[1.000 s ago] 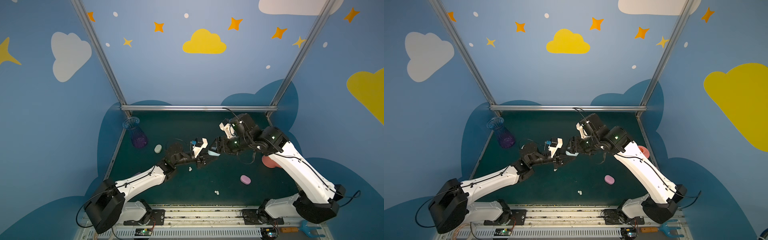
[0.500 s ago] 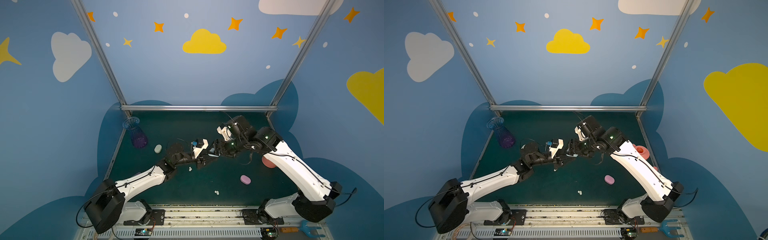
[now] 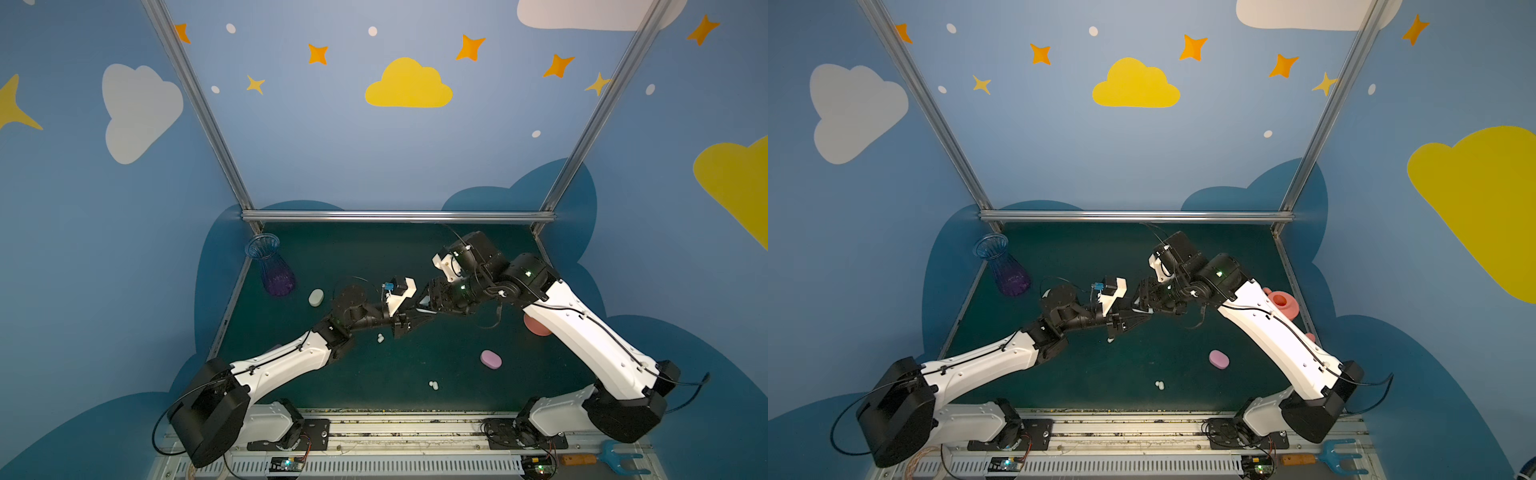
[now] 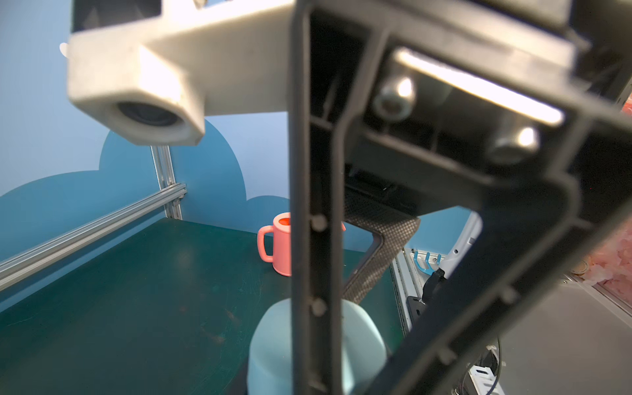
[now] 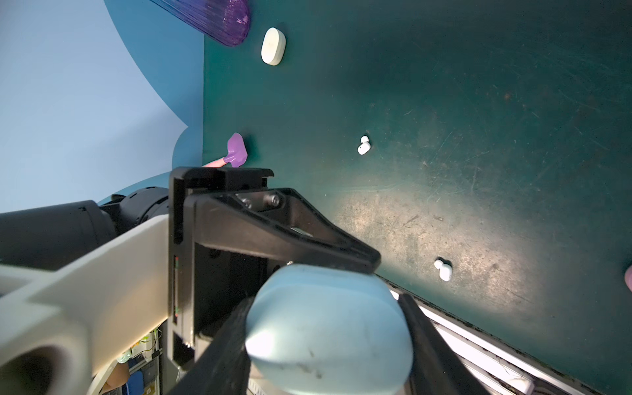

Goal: Insert wireless bluetooth earbuds into charging case
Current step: Place the charging case at the middle-right of the table.

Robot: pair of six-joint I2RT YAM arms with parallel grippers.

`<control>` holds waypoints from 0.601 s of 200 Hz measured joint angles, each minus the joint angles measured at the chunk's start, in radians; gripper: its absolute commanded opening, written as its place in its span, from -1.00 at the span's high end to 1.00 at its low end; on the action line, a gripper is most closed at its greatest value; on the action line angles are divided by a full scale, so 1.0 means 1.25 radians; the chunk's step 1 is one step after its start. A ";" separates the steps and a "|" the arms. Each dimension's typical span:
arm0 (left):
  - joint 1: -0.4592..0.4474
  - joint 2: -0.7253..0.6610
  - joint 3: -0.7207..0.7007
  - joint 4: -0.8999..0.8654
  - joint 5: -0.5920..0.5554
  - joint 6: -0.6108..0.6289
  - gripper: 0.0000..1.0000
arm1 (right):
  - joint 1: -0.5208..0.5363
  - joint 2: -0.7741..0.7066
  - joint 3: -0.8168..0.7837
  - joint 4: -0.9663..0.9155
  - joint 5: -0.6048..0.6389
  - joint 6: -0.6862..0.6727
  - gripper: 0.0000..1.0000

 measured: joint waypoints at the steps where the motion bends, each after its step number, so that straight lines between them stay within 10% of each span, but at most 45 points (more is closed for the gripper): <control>1: 0.000 0.000 0.000 0.000 0.000 -0.001 -0.14 | 0.000 0.000 0.000 0.001 0.000 0.000 0.04; 23: -0.001 0.000 0.000 0.000 -0.013 -0.012 -0.98 | -0.005 -0.003 -0.023 0.018 0.002 -0.001 0.03; 120: 0.020 -0.130 -0.076 -0.224 -0.220 -0.101 -1.00 | -0.164 -0.119 -0.333 0.110 0.107 -0.049 -0.02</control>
